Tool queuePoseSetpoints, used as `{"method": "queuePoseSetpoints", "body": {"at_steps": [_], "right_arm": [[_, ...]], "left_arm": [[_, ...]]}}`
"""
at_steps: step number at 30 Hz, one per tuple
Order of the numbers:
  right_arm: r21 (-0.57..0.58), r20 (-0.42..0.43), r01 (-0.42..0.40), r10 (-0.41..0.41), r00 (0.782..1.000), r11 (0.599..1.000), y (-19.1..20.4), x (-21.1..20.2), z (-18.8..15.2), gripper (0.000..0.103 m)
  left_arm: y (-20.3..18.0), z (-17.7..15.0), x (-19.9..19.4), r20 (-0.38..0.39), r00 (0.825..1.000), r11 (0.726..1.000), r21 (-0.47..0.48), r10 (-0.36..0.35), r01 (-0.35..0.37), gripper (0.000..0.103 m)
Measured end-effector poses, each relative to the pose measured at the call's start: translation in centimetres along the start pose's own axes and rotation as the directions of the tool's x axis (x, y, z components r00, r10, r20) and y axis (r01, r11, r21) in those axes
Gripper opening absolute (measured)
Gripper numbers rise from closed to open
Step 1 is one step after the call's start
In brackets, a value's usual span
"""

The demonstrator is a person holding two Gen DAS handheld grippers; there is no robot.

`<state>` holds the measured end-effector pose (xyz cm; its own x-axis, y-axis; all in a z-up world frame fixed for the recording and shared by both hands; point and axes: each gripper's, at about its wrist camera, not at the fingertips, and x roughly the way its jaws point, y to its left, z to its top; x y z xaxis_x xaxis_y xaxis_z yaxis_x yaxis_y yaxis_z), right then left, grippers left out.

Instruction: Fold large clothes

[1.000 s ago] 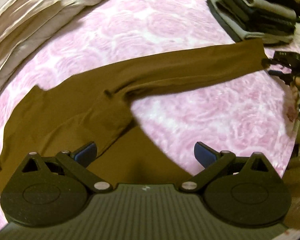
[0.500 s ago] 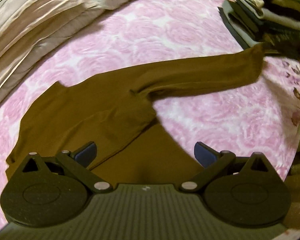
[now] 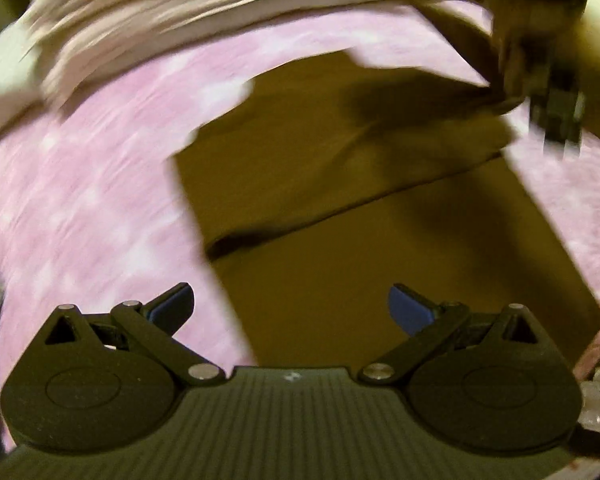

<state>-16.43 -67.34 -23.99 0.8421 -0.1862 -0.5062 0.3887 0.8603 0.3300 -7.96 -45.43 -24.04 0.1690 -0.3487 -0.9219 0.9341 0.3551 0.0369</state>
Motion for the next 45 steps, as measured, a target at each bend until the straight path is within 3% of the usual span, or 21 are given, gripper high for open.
{"method": "queuePoseSetpoints", "body": {"at_steps": [3, 5, 10, 14, 17, 18, 19, 20, 21, 25, 28, 31, 33, 35, 37, 39, 40, 42, 45], "right_arm": [[0.035, -0.110, 0.018, -0.014, 0.994, 0.999, 1.4, 3.4, -3.7, 0.000], [0.036, -0.140, 0.029, -0.023, 0.990, 0.999, 1.7, 4.1, -4.4, 0.000], [0.024, -0.120, 0.046, -0.042, 0.992, 0.999, 2.3, 4.7, -2.7, 0.000], [-0.007, 0.012, -0.044, 0.044, 0.999, 0.999, 4.9, 3.6, 0.1, 0.000], [-0.036, -0.098, -0.114, 0.110, 0.989, 0.993, 6.3, 5.8, -2.5, 0.000], [-0.021, -0.184, -0.117, 0.111, 0.977, 0.993, 6.3, 7.2, -3.9, 0.003], [-0.018, -0.239, -0.100, 0.093, 0.967, 0.995, 6.2, 8.1, -5.1, 0.014], [-0.019, -0.277, -0.084, 0.075, 0.958, 0.996, 6.1, 8.6, -6.3, 0.031], [-0.010, -0.294, -0.077, 0.071, 0.953, 0.997, 5.8, 8.6, -7.2, 0.037], [0.018, -0.309, -0.044, 0.048, 0.950, 0.999, 4.1, 6.6, -8.2, 0.040], [0.017, -0.287, 0.021, -0.015, 0.958, 1.000, 1.9, 3.5, -7.5, 0.040], [-0.014, -0.254, 0.121, -0.121, 0.960, 0.993, -1.4, -0.3, -6.6, 0.040], [-0.029, -0.239, 0.201, -0.202, 0.950, 0.979, -4.2, -2.3, -6.3, 0.041], [-0.037, -0.225, 0.284, -0.285, 0.932, 0.958, -7.1, -3.7, -6.1, 0.041], [-0.035, -0.232, 0.371, -0.368, 0.900, 0.928, -10.1, -4.5, -6.0, 0.041], [-0.019, -0.244, 0.432, -0.423, 0.873, 0.902, -13.1, -4.7, -6.1, 0.042], [-0.018, -0.245, 0.444, -0.434, 0.867, 0.896, -14.0, -4.6, -6.2, 0.042], [-0.031, -0.271, 0.449, -0.440, 0.856, 0.893, -15.9, -4.0, -6.5, 0.042], [-0.076, -0.326, 0.422, -0.422, 0.846, 0.903, -17.2, -2.9, -6.9, 0.043]], "left_arm": [[4.4, -2.1, 0.3, -0.018, 0.999, 0.998, -0.055, 0.030, -0.031, 0.102], [6.6, -3.1, 0.7, -0.028, 0.999, 0.996, -0.083, 0.032, -0.035, 0.102], [9.4, -3.7, 1.4, -0.030, 1.000, 0.993, -0.118, 0.004, -0.007, 0.102], [9.7, -3.3, 1.4, -0.001, 1.000, 0.994, -0.108, -0.022, 0.022, 0.102], [10.2, -3.0, 2.1, 0.003, 1.000, 0.993, -0.118, -0.030, 0.030, 0.102], [10.4, -2.9, 2.3, 0.001, 0.999, 0.992, -0.123, -0.032, 0.032, 0.102], [10.6, -2.8, 2.6, 0.000, 0.999, 0.992, -0.125, -0.032, 0.032, 0.102], [10.7, -2.7, 2.8, 0.000, 1.000, 0.992, -0.124, -0.031, 0.030, 0.102], [10.9, -2.6, 2.9, 0.003, 1.000, 0.992, -0.121, -0.029, 0.029, 0.102], [11.4, -1.7, 4.1, 0.004, 0.999, 0.993, -0.115, -0.033, 0.033, 0.101], [11.4, 0.2, 5.7, 0.025, 0.998, 0.991, -0.120, -0.061, 0.063, 0.097], [11.1, 3.1, 8.0, 0.055, 0.994, 0.985, -0.138, -0.099, 0.106, 0.088], [10.8, 5.1, 9.8, 0.072, 0.991, 0.981, -0.151, -0.111, 0.121, 0.079], [10.2, 7.1, 11.7, 0.084, 0.990, 0.981, -0.150, -0.109, 0.121, 0.066], [9.8, 8.4, 13.4, 0.081, 0.992, 0.983, -0.146, -0.101, 0.112, 0.056], [9.3, 9.4, 15.2, 0.068, 0.993, 0.985, -0.140, -0.095, 0.104, 0.038], [9.0, 9.8, 16.0, 0.057, 0.994, 0.986, -0.136, -0.092, 0.099, 0.034], [8.5, 10.1, 17.4, 0.029, 0.996, 0.987, -0.134, -0.082, 0.085, 0.017], [8.2, 10.2, 17.8, 0.021, 0.998, 0.991, -0.123, -0.053, 0.055, 0.004]]}}
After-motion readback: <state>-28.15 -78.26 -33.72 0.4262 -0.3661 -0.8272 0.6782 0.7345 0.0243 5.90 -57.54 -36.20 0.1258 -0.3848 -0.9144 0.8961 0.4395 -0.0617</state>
